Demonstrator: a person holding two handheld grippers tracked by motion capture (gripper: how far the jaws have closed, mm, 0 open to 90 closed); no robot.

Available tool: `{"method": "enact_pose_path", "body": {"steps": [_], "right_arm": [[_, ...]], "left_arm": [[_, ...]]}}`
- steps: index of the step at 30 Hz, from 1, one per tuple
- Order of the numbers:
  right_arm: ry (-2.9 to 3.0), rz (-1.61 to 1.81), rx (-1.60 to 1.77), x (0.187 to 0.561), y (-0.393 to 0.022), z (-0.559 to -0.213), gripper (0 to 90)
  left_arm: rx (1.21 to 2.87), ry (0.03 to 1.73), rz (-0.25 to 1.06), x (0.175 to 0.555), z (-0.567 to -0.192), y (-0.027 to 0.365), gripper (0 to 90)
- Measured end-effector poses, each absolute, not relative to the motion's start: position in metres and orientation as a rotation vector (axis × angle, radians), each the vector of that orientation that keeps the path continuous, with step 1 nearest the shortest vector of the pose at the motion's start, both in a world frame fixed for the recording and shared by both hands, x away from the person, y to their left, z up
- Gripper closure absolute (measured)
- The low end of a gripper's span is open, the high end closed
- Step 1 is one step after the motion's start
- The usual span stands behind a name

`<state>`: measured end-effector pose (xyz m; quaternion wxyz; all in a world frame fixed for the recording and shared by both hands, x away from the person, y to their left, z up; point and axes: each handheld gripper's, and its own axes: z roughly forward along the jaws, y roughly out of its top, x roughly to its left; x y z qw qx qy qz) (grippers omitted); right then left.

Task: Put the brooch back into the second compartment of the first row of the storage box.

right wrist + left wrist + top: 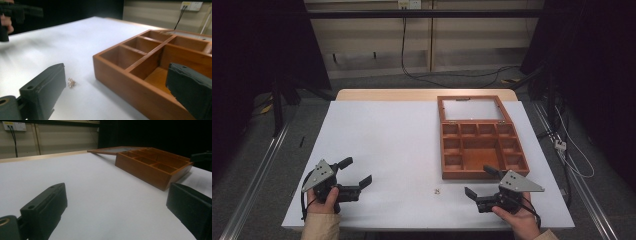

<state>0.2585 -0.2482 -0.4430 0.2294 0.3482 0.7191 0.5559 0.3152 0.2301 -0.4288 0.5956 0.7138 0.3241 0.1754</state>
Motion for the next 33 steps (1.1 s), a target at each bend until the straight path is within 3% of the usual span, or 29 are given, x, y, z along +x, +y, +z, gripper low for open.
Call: {"method": "enact_pose_path", "body": {"steps": [10, 18, 20, 24, 25, 33], "right_arm": [[2.109, 1.549, 0.878, 0.262, -0.22, -0.439, 3.9], [2.208, 1.556, 0.84, 0.27, -0.199, -0.44, 15.4], [2.267, 1.568, 0.826, 0.274, -0.193, -0.44, 26.6], [2.341, 1.536, 0.813, 0.277, -0.185, -0.442, 34.5], [2.38, 1.517, 0.816, 0.279, -0.18, -0.443, 42.2], [2.467, 1.411, 0.856, 0.291, -0.168, -0.446, 58.0]], "left_arm": [[1.661, 0.748, 0.399, 0.316, -0.429, 0.229, 3.0], [1.671, 0.742, 0.402, 0.316, -0.429, 0.228, 3.0], [1.671, 0.742, 0.404, 0.316, -0.429, 0.228, 3.0], [1.667, 0.741, 0.405, 0.316, -0.429, 0.228, 3.0], [1.666, 0.739, 0.407, 0.316, -0.429, 0.228, 3.0], [1.671, 0.739, 0.41, 0.316, -0.428, 0.229, 3.0]]}}
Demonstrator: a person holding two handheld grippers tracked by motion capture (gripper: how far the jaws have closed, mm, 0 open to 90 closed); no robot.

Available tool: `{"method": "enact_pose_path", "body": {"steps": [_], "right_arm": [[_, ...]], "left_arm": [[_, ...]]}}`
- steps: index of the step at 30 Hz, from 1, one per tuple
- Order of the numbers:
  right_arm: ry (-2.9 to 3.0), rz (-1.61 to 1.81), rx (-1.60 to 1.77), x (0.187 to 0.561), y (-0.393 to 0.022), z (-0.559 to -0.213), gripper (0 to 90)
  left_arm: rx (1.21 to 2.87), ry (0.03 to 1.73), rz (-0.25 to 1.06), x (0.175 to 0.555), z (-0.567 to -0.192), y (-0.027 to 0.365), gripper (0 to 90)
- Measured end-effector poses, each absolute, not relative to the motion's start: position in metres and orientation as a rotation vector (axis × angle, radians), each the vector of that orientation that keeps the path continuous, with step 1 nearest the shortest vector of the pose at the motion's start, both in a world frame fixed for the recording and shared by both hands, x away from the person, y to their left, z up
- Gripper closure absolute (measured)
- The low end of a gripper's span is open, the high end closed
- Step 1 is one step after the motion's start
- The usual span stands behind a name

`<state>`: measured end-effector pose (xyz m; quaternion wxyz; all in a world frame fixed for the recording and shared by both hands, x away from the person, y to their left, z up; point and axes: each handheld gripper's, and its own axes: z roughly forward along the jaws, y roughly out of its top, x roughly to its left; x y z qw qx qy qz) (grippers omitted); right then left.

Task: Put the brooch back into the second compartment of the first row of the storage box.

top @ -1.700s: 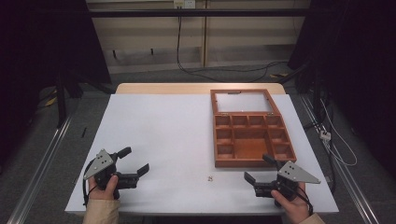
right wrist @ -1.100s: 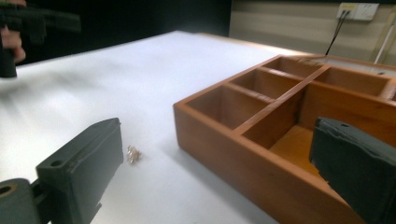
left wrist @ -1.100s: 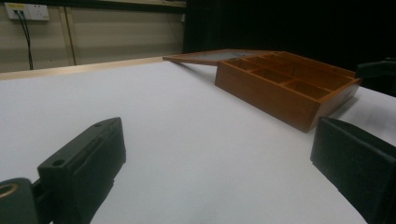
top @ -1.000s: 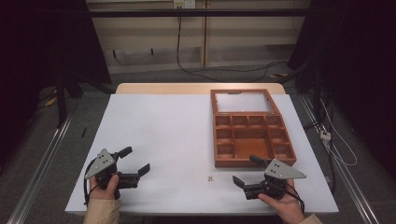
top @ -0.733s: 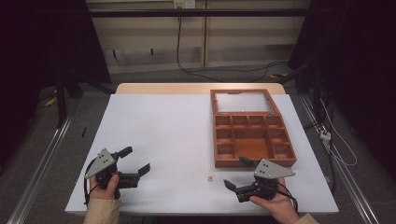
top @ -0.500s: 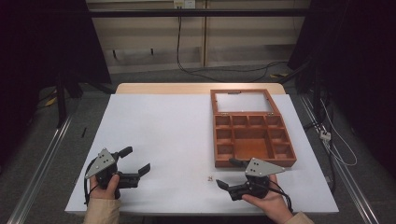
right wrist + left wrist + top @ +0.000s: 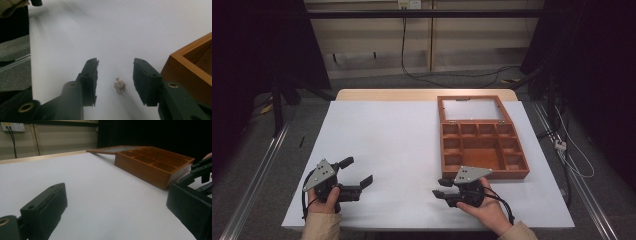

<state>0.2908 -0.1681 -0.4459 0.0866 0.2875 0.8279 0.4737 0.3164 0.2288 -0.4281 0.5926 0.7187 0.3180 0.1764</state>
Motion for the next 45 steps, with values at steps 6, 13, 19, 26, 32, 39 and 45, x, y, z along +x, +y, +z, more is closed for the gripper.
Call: {"method": "enact_pose_path", "body": {"steps": [6, 13, 19, 26, 32, 39, 45], "right_arm": [[2.533, 1.319, 0.909, 0.301, -0.164, -0.453, 64.3], [2.568, 1.283, 0.904, 0.305, -0.161, -0.456, 68.6], [2.594, 1.253, 0.888, 0.304, -0.158, -0.458, 72.8], [2.583, 1.228, 0.861, 0.302, -0.156, -0.459, 78.3], [2.593, 1.242, 0.88, 0.302, -0.157, -0.459, 81.1], [2.617, 1.274, 0.898, 0.304, -0.159, -0.458, 81.5], [2.606, 1.318, 0.908, 0.304, -0.161, -0.455, 81.6]], "left_arm": [[1.668, 0.74, 0.41, 0.317, -0.428, 0.229, 3.0], [1.674, 0.738, 0.407, 0.317, -0.428, 0.228, 3.0], [1.672, 0.738, 0.406, 0.318, -0.428, 0.228, 3.0], [1.674, 0.737, 0.412, 0.317, -0.428, 0.228, 3.0], [1.67, 0.738, 0.407, 0.317, -0.428, 0.228, 3.0], [1.674, 0.736, 0.407, 0.318, -0.428, 0.228, 3.0], [1.667, 0.741, 0.408, 0.318, -0.428, 0.229, 3.0]]}}
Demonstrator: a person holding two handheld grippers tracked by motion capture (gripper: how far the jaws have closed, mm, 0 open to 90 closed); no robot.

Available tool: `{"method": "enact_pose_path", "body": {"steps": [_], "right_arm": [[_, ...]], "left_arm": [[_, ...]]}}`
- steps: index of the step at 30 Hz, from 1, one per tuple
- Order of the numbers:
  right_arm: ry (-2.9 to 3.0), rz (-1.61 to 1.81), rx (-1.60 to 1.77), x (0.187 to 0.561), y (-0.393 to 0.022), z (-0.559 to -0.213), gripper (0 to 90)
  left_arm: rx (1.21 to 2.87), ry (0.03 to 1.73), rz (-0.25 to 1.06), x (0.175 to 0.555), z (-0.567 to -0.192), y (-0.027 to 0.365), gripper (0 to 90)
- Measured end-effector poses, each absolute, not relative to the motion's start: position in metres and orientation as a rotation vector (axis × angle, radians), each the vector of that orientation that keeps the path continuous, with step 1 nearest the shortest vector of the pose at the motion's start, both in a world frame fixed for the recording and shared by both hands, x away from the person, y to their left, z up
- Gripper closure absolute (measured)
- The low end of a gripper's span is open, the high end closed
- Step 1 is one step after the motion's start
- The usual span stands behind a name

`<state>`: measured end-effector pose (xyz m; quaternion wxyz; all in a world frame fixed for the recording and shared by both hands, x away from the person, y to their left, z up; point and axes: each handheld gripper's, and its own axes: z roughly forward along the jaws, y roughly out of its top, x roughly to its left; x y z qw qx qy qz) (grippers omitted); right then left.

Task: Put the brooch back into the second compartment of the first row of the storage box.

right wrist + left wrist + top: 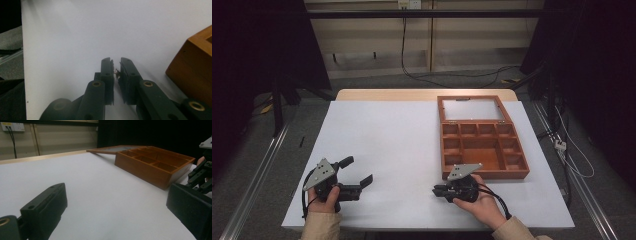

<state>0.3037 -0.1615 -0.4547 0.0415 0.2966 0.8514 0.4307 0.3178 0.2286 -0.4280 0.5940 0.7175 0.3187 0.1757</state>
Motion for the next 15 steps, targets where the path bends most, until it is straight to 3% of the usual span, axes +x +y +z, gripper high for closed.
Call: {"method": "enact_pose_path", "body": {"steps": [15], "right_arm": [[2.579, 1.423, 0.932, 0.304, -0.176, -0.435, 81.6]], "left_arm": [[1.667, 0.742, 0.409, 0.318, -0.428, 0.229, 3.0]]}}
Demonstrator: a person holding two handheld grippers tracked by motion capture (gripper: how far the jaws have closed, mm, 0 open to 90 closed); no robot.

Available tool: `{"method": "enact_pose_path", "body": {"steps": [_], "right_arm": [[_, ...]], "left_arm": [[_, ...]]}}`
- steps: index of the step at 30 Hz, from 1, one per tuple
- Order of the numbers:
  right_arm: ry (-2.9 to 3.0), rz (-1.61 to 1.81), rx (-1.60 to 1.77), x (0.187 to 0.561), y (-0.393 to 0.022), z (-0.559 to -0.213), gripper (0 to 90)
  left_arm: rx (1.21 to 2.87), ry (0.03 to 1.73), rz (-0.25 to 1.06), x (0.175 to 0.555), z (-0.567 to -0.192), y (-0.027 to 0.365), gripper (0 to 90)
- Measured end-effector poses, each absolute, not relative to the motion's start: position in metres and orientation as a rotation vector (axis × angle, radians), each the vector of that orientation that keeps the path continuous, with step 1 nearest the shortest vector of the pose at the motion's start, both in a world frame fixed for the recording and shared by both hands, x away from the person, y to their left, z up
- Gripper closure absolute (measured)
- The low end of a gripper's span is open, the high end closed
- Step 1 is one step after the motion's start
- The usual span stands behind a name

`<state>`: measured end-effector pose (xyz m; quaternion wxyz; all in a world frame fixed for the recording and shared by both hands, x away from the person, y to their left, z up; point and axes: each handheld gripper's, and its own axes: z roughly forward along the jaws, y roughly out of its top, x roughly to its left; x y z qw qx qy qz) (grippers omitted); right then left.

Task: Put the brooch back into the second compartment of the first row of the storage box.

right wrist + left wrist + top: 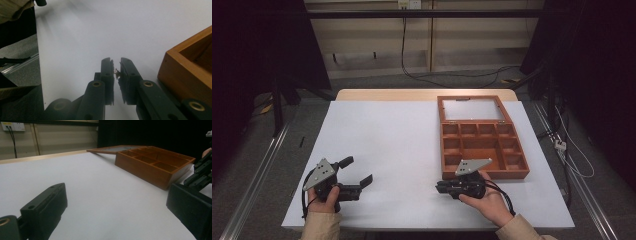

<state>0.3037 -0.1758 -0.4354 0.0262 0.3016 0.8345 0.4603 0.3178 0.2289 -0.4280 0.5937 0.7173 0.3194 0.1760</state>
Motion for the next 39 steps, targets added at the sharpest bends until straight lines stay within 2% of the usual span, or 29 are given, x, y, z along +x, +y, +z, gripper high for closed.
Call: {"method": "enact_pose_path", "body": {"steps": [14, 39], "right_arm": [[2.52, 1.466, 0.949, 0.311, -0.193, -0.409, 81.5], [2.484, 1.461, 1.003, 0.337, -0.215, -0.388, 81.6]], "left_arm": [[1.673, 0.737, 0.405, 0.318, -0.428, 0.228, 3.0], [1.677, 0.734, 0.404, 0.318, -0.428, 0.229, 3.0]]}}
